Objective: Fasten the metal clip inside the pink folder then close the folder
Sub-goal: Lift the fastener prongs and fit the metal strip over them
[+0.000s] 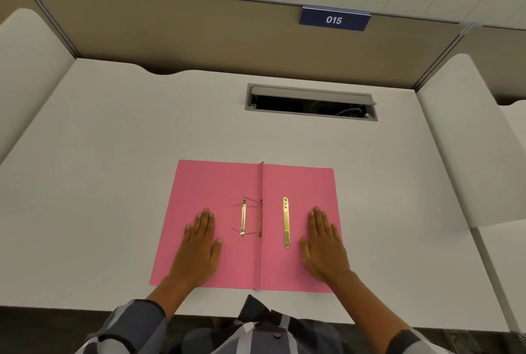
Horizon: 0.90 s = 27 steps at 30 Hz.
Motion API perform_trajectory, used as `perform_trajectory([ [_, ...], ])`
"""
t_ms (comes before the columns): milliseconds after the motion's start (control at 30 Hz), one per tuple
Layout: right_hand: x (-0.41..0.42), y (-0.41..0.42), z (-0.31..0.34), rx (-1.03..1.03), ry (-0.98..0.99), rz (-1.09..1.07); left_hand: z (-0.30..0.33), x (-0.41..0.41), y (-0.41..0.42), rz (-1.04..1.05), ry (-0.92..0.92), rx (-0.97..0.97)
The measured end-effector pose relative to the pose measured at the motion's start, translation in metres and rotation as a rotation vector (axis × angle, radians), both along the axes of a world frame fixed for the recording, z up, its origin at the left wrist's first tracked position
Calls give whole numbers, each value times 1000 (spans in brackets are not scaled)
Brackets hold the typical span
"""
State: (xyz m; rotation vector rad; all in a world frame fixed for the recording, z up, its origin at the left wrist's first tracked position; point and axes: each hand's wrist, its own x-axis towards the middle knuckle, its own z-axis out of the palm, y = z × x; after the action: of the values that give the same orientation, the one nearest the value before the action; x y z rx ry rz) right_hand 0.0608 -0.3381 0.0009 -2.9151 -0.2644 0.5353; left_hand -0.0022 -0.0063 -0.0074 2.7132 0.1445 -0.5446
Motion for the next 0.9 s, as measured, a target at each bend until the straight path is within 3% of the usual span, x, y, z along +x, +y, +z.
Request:
perform_trajectory([
  [133, 31, 9, 24, 31, -157, -87, 19, -1, -11, 381, -289, -274],
  [200, 49, 15, 33, 171, -110, -128, 24, -4, -21, 572, -410, -392],
  [267, 65, 25, 39, 309, 32, -153, 27, -7, -30, 694, -379, -515],
  [433, 97, 36, 45, 298, 190, -30, 26, -4, -52, 746, -210, -700],
  [900, 111, 59, 41, 76, 156, 126, 24, 5, -65, 776, -23, -836],
])
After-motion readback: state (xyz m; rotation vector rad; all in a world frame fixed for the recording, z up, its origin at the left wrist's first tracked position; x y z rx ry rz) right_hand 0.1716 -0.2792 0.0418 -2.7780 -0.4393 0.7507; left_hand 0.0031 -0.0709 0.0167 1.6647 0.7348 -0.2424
